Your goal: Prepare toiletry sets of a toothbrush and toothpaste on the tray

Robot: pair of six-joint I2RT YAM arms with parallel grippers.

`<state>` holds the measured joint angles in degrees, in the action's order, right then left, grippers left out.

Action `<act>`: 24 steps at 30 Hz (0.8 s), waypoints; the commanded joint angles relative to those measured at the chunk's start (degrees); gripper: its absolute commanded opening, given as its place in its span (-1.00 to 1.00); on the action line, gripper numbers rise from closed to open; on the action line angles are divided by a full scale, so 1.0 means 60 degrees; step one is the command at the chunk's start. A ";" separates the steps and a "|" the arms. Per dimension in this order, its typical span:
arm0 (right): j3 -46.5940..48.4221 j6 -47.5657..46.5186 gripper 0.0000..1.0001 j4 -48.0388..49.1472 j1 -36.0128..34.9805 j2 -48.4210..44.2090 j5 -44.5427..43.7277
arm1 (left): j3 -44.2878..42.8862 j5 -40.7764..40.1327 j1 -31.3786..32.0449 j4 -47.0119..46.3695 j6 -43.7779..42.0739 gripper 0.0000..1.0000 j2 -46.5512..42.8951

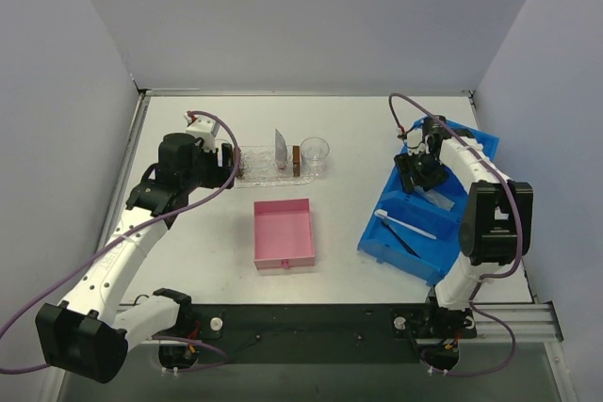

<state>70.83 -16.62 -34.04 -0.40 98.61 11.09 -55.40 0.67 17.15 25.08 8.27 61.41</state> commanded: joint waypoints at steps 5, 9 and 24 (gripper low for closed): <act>0.0120 -0.0891 0.13 0.0414 -0.0137 0.0425 0.0027 | -0.0333 -0.0052 -0.0089 -0.0298 -0.0178 0.58 -0.0186; -0.0100 -0.0965 0.13 0.1116 -0.0269 0.0543 -0.0252 | -0.0376 -0.0038 -0.0089 -0.0269 -0.0163 0.58 -0.0142; -0.0672 -0.1097 -0.19 0.2231 -0.1002 0.1026 -0.1175 | -0.0479 -0.0287 -0.0119 -0.0181 -0.0134 0.58 -0.0069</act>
<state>67.48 -22.83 -21.39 -5.85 103.28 5.39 -55.44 -0.38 16.78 25.10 8.10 61.39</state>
